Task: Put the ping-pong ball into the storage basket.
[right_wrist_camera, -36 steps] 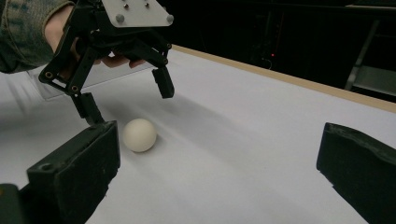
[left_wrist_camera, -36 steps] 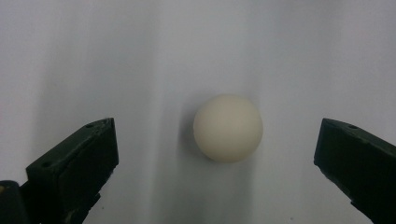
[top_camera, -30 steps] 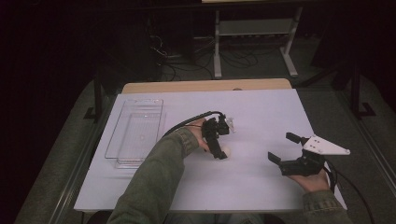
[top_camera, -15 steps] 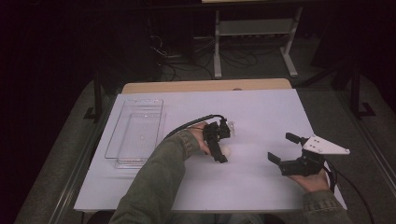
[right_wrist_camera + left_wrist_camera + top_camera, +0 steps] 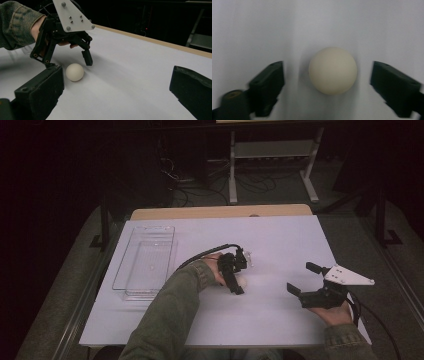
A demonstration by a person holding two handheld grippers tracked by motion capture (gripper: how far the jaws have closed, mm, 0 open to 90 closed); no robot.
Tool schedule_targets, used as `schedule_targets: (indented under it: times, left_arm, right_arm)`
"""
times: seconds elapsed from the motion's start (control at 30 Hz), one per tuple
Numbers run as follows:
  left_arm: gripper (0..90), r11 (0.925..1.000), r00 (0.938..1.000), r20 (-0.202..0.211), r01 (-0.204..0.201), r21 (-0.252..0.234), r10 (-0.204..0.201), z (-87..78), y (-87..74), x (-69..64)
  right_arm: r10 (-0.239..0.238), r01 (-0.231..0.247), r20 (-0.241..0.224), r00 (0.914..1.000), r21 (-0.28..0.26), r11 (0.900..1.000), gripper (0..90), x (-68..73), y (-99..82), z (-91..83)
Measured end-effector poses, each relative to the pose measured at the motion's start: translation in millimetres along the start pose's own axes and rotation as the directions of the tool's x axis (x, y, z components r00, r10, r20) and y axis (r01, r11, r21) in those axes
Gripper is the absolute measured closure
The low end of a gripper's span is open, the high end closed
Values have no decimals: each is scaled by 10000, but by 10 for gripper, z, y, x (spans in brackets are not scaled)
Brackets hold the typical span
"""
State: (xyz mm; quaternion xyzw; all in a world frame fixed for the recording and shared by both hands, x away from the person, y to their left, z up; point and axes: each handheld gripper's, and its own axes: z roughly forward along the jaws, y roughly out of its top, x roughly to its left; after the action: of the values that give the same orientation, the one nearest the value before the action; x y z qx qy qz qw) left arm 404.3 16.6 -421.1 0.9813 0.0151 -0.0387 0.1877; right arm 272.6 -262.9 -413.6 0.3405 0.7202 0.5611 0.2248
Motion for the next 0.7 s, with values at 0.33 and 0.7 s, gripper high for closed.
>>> schedule_targets:
  times: [0.33, 0.7]
  left_arm:
    - [309, 9995, 9987, -411, -311, -113, 306, -36, 7, -32]
    - [470, 9985, 9980, -384, -512, -210, 504, -23, -10, -45]
  right_arm:
    - [5, -5, -10, 10000, 20, 10000, 0, 0, -1, 0]
    - [-1, 1, -14, 10000, 41, 10000, 0, -1, -4, 5]
